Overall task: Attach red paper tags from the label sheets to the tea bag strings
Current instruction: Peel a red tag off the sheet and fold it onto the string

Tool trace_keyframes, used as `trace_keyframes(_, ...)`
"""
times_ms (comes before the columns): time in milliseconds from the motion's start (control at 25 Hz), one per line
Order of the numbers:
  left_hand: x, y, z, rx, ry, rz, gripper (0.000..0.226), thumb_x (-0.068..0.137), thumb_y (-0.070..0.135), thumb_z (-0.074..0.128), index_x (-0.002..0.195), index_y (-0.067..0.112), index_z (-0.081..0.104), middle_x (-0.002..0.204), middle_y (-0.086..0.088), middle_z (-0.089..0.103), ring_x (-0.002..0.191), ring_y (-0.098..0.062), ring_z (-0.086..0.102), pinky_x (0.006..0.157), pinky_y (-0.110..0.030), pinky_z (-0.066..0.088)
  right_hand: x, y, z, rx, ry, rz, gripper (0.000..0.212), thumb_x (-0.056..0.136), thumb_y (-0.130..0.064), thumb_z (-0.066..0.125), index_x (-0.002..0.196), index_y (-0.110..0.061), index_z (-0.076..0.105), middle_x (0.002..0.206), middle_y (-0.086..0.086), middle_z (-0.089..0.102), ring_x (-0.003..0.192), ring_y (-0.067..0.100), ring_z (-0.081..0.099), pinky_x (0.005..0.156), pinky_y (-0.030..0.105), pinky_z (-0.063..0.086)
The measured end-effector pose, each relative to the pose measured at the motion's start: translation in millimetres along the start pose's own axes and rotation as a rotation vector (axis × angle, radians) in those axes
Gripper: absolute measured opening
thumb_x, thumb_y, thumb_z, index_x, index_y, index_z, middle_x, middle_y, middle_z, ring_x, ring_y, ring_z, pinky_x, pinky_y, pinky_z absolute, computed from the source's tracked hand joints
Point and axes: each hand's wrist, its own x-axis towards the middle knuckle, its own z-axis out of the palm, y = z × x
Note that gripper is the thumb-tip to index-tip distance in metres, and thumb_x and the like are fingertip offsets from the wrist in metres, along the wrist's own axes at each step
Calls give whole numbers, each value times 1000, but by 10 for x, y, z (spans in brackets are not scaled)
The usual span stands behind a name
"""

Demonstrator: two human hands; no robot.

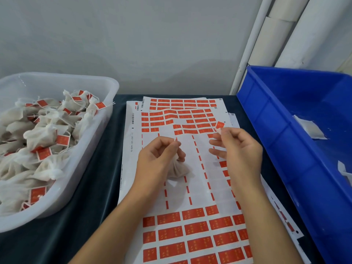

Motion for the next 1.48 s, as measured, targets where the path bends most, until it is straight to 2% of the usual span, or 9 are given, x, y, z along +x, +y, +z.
trace_keyframes(120,-3,10,-5,-16,21,21,22,103,31,60,86,28,73,79,0,75,75,-20,73,68,-8,52,-74,-18,40,50,-70,29,14,100,-39,65,96,-30,76,90,-14,78,84,8,77,59,15,57)
trace_keyframes(320,-6,1,15,19,22,39,18,102,36,62,88,37,73,69,3,69,62,-16,66,69,-18,61,-156,-95,64,55,-130,13,9,97,-37,71,104,-33,74,98,-16,78,88,8,77,70,26,64)
trace_keyframes(400,-12,4,20,24,17,38,16,101,38,63,89,38,73,68,5,67,59,-11,61,70,-24,61,-181,-133,87,85,-172,-9,22,95,-31,73,116,-38,69,102,-16,77,90,10,77,70,26,64)
trace_keyframes(520,-21,15,30,38,8,43,14,100,40,63,88,40,72,69,9,66,59,-6,59,64,-19,58,-193,-165,107,184,-251,29,38,92,-34,74,127,-41,64,108,-15,77,96,14,77,71,26,63)
trace_keyframes(680,-34,18,31,60,-2,50,15,99,41,64,88,35,73,71,15,67,61,-3,61,62,-14,51,-198,-163,77,244,-367,14,56,81,-46,77,134,-43,59,124,-19,72,117,4,68,90,19,57)
trace_keyframes(760,-41,19,34,81,-10,62,16,99,39,65,89,32,73,71,15,68,62,-3,62,61,-12,51,-202,-176,79,221,-386,-43,62,80,-43,82,135,-53,55,127,-25,69,120,-3,63,90,12,52)
trace_keyframes(880,-47,33,35,97,-38,99,16,100,35,64,89,31,74,69,12,67,61,-5,60,60,-14,52,-205,-133,105,193,-436,-92,72,84,-27,85,140,-54,50,127,-24,68,119,2,67,90,15,55)
trace_keyframes(1080,-58,36,21,109,-59,109,15,100,34,65,90,30,75,70,13,68,61,-4,60,59,-14,51,-206,-111,126,108,-370,-117,66,83,-25,86,138,-48,57,118,-24,70,104,4,72,75,16,59)
trace_keyframes(1480,-56,33,16,132,-58,108,14,99,35,65,89,33,75,72,12,70,62,-6,63,61,-13,53,-208,-146,121,169,-333,-66,54,81,-32,87,126,-48,62,117,-21,73,108,2,71,77,16,59)
